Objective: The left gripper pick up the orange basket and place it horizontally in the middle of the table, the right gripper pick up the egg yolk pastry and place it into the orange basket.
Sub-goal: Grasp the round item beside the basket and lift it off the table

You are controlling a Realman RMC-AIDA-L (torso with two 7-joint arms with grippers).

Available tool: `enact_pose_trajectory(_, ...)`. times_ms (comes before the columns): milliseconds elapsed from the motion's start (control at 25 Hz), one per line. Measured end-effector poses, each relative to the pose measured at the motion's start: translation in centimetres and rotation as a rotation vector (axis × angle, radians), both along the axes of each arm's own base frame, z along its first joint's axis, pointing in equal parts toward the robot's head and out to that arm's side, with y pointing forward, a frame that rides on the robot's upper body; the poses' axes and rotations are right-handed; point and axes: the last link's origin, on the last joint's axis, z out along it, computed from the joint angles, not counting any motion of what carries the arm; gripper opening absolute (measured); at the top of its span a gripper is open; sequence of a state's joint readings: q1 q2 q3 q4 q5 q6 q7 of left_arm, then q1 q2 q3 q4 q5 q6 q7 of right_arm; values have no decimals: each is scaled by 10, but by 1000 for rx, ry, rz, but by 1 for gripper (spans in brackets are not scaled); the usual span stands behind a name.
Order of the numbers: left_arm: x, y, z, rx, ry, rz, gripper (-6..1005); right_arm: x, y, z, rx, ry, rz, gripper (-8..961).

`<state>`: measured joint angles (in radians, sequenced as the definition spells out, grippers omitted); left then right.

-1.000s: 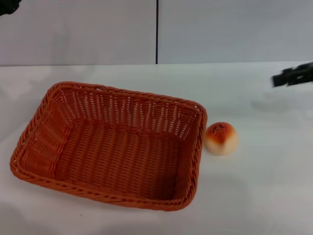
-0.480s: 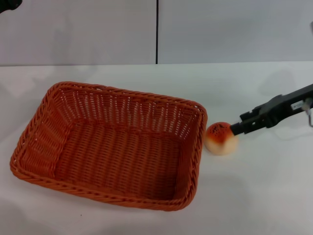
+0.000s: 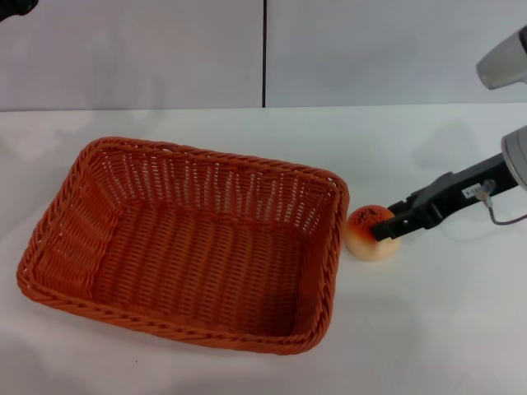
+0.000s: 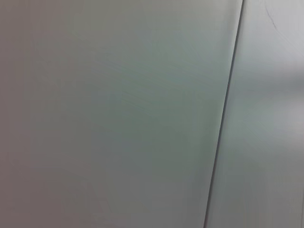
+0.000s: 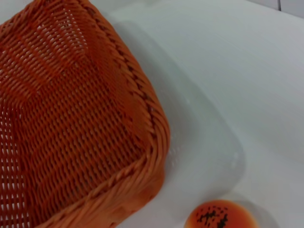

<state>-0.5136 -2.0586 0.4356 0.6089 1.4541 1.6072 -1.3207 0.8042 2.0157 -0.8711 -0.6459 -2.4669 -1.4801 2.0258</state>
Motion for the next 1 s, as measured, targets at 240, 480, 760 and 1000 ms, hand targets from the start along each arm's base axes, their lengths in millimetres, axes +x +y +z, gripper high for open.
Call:
enact_pose_trajectory(240,0,0,0,0,0,2,677,-6,3,-6,0,3,9,558)
enact_pose_trajectory(480,0,1,0,1,1,4,677,-3,1,-5,6,12,-3,357)
enact_pose_trajectory(760,0,2,1,8,7,4,677,3,-3,0,18,13,-11,200)
enact_pose_trajectory(1000,1,3,1,11,9,2,677,13,-5,34,129,13,-46,178)
